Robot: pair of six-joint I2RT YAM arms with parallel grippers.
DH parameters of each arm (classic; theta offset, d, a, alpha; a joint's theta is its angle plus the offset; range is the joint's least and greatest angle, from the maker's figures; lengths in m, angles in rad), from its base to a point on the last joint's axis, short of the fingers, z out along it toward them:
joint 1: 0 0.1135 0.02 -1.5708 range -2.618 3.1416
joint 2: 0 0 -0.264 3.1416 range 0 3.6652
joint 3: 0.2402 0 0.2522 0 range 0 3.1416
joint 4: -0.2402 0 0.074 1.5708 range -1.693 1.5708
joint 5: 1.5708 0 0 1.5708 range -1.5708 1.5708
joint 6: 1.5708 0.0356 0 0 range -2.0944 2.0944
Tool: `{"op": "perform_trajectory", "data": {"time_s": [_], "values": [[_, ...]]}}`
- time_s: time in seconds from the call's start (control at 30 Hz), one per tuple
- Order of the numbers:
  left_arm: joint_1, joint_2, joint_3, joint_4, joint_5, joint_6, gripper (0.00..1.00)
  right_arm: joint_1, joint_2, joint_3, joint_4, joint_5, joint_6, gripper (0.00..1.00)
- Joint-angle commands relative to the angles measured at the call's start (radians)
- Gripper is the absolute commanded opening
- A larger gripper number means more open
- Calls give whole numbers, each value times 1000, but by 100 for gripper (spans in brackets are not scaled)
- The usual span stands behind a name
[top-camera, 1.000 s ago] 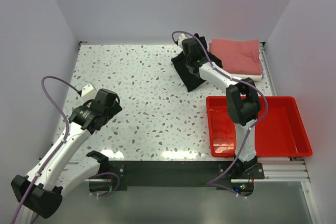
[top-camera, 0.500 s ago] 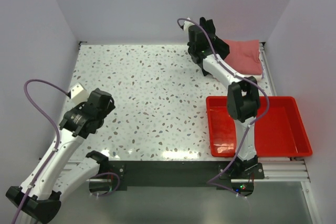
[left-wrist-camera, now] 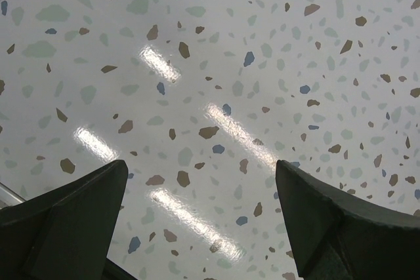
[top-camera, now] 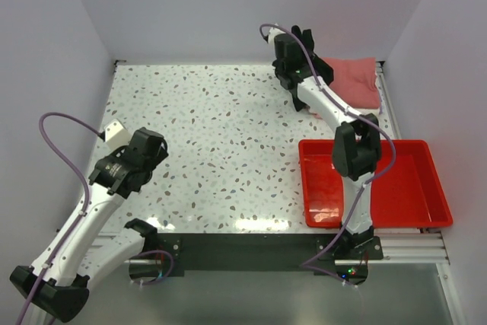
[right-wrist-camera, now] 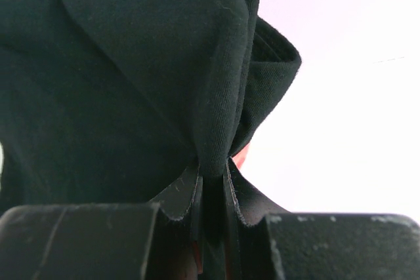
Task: Fold and stack the t-shirts
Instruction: Neatly place the folded tshirt to the corner
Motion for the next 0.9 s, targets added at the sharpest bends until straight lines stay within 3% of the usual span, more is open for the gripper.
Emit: {"op": "perform_trajectory", "data": {"time_s": [0.0, 0.53, 0.87], "values": [[-1, -5, -7, 32, -15, -10, 100, -8, -135, 74, -44, -12, 47, 0], [-1, -7, -28, 84, 29, 15, 100, -9, -218, 54, -79, -35, 71, 0], [-1, 21, -37, 100, 42, 21, 100, -42, -153, 78, -19, 9, 67, 0]]}}
